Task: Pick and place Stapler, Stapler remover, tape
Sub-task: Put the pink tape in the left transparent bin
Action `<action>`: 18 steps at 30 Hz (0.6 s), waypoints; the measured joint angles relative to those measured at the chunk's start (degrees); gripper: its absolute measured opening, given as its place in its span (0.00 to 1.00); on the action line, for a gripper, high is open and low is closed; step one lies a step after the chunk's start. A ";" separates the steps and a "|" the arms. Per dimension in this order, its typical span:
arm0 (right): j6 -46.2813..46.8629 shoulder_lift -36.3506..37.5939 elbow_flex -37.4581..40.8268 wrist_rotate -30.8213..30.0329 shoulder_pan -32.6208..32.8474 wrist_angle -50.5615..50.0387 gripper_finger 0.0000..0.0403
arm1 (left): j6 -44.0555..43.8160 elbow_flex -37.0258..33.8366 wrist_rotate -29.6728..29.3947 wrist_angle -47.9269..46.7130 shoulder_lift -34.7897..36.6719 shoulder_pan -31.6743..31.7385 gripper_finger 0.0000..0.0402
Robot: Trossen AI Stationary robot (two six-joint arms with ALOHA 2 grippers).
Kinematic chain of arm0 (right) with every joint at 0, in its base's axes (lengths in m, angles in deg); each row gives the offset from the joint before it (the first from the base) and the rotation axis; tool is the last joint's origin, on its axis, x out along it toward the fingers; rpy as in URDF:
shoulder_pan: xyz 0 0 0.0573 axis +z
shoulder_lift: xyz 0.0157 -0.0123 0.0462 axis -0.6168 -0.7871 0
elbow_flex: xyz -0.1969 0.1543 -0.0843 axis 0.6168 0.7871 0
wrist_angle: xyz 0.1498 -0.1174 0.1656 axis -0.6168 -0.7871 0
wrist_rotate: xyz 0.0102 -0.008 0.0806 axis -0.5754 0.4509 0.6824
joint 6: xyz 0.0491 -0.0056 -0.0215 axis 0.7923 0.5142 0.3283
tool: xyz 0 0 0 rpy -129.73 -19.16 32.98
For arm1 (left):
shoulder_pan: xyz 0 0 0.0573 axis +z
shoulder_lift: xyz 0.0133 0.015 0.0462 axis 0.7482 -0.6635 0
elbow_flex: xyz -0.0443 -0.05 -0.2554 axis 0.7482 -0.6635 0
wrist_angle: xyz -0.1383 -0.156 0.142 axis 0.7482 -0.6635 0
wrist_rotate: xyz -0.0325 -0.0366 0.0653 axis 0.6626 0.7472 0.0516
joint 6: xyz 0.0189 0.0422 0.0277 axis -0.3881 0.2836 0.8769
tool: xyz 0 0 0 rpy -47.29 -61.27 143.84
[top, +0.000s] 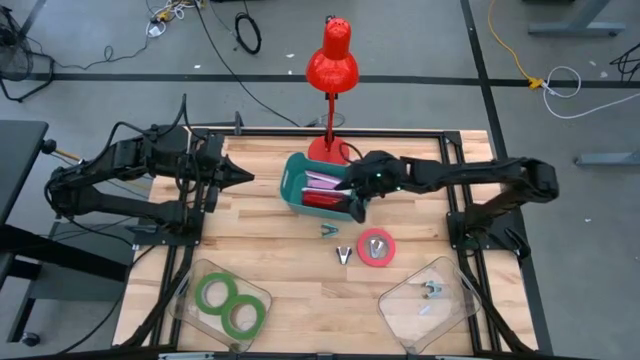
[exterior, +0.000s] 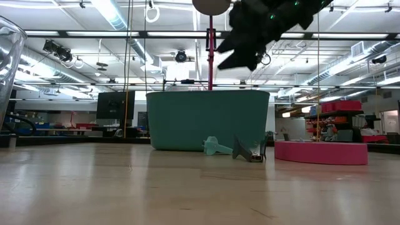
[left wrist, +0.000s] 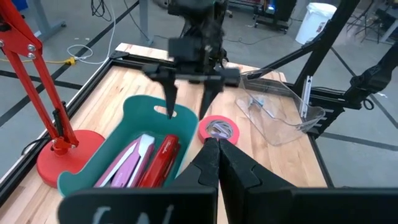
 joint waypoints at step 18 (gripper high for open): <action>-2.70 9.07 0.00 -6.41 7.13 -6.09 0.67 | 0.02 0.00 0.00 0.10 0.40 -0.02 0.01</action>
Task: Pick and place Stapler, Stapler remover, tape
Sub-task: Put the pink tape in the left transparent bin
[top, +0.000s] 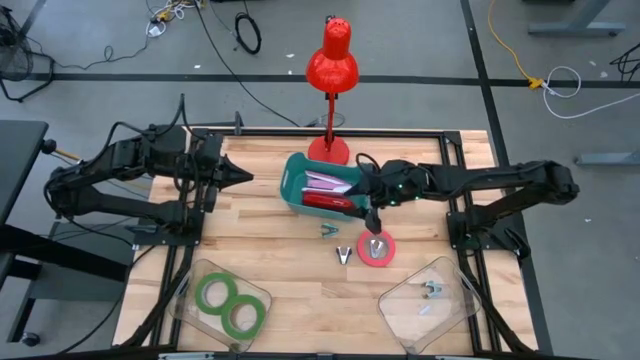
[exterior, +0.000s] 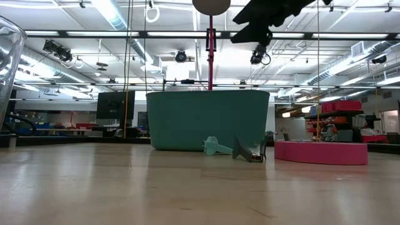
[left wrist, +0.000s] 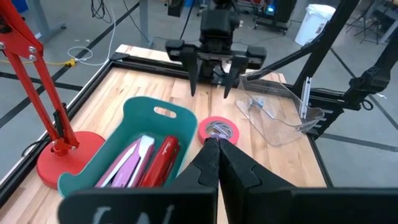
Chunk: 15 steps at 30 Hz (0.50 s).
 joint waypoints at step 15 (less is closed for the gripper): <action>1.80 1.41 0.02 -2.96 8.85 -13.15 0.67 | 0.07 0.02 -0.13 -7.08 4.20 -2.19 0.00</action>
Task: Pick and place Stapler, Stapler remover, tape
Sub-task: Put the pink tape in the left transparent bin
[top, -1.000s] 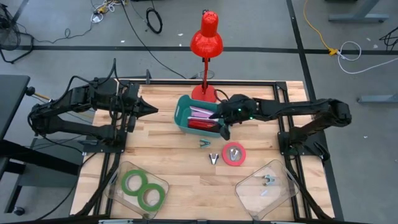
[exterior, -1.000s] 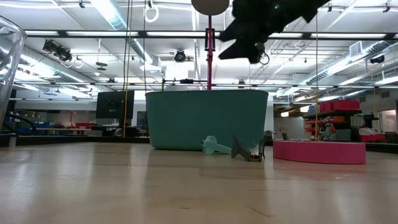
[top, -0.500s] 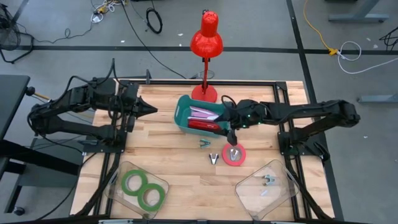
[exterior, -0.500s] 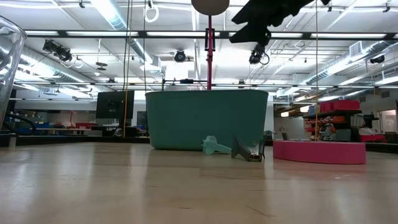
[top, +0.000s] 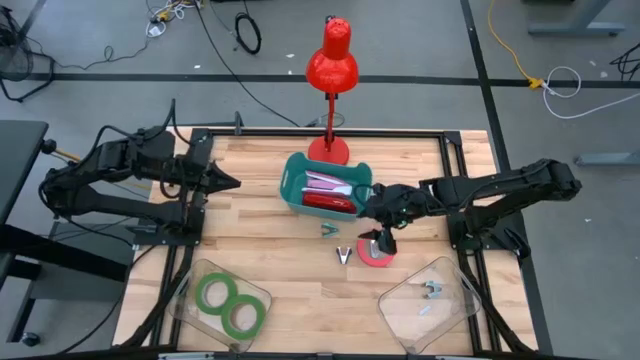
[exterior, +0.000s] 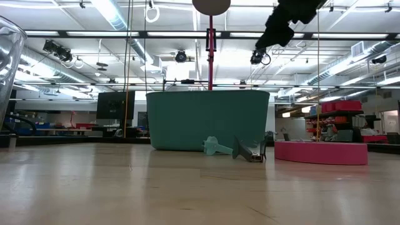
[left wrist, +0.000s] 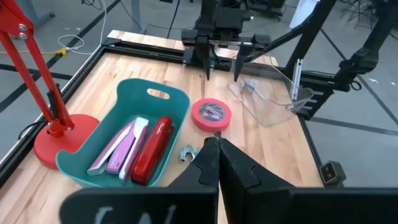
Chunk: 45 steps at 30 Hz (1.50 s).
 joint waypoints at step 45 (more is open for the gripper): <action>-25.48 -0.09 1.34 -1.51 11.80 -21.56 0.67 | -1.16 -0.02 -0.14 -0.22 0.86 0.02 0.01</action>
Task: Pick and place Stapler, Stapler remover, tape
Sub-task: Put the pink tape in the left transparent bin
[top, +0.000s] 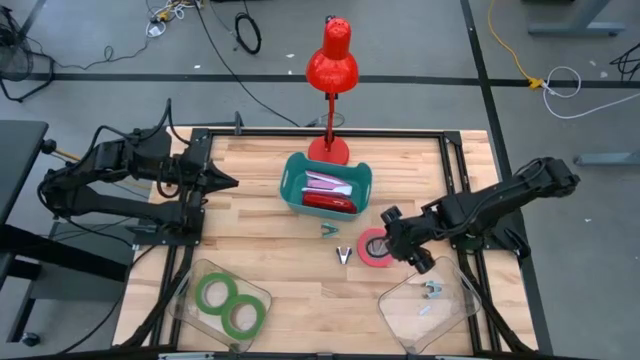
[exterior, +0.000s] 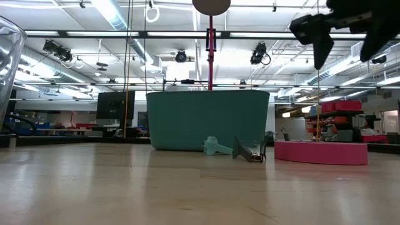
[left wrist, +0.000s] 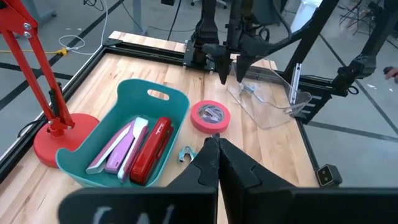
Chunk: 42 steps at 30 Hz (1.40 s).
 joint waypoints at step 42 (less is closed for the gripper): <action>-6.36 -0.05 11.94 0.52 1.88 12.11 0.67 | -0.25 0.00 -0.85 0.02 0.00 0.02 0.01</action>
